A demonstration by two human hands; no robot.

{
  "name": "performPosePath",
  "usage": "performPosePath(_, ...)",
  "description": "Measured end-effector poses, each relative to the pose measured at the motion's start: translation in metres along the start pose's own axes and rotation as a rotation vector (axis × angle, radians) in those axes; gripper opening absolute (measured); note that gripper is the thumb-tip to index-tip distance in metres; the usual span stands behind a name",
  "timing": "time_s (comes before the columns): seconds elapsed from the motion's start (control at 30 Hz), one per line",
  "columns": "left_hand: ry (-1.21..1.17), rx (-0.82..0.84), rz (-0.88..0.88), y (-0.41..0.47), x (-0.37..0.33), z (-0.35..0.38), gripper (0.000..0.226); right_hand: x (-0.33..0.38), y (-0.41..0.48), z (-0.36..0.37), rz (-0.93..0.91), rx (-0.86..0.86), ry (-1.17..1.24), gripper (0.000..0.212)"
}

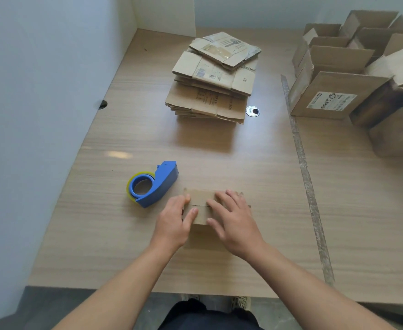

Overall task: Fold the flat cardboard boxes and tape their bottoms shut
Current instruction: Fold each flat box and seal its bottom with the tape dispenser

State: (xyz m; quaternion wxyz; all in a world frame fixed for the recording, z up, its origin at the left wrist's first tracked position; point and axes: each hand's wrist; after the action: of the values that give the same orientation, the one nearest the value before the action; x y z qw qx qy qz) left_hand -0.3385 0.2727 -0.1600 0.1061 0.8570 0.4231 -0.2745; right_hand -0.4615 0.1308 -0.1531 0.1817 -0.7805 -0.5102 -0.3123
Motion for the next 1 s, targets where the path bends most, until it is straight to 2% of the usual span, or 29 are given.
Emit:
performPosePath(0.17, -0.034, 0.055, 0.064, 0.002, 0.009, -0.006, 0.027, -0.004, -0.001, 0.010, 0.078, -0.049, 0.014, 0.051)
performPosePath(0.23, -0.015, 0.132, 0.103, 0.009, 0.012, -0.016, 0.036, -0.005, 0.000, 0.010, 0.065, -0.056, 0.005, 0.047)
performPosePath(0.33, 0.119, 0.077, 0.145, 0.033, 0.027, -0.034, 0.053, -0.006, 0.000, 0.011, 0.056, -0.037, -0.002, 0.043)
performPosePath(0.43, 0.325, 0.011, 0.020, 0.060, 0.043, -0.054, 0.049, -0.005, 0.000, 0.011, 0.072, -0.009, -0.037, 0.045)
performPosePath(0.5, 0.512, 0.127, -0.050, 0.070, 0.053, -0.058, 0.058, -0.003, 0.000, 0.010, 0.071, -0.006, -0.084, 0.045)
performPosePath(0.6, 0.636, 0.297, -0.096, 0.078, 0.063, -0.055, 0.067, 0.001, 0.000, 0.012, 0.053, -0.045, -0.144, 0.038)
performPosePath(0.73, 0.767, 0.240, -0.018, 0.080, 0.064, -0.044, 0.070, 0.004, -0.001, 0.018, 0.026, -0.118, -0.173, 0.032)
performPosePath(0.8, 0.778, 0.227, 0.013, 0.080, 0.061, -0.038, 0.071, 0.004, -0.003, 0.020, 0.018, -0.153, -0.154, 0.032)
performPosePath(1.0, 0.671, 0.244, -0.040, 0.085, 0.055, -0.032, 0.067, 0.002, -0.003, 0.026, -0.039, -0.211, -0.170, 0.026)
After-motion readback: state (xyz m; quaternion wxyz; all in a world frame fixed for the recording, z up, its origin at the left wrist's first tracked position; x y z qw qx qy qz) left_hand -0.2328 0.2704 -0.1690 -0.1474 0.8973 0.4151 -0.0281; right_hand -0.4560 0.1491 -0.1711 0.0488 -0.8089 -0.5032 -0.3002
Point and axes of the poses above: each hand's wrist, its own y-axis towards the middle knuckle, its own z-axis out of the palm, x = y × z, and after that the axes turned 13 degrees about y, right-handed
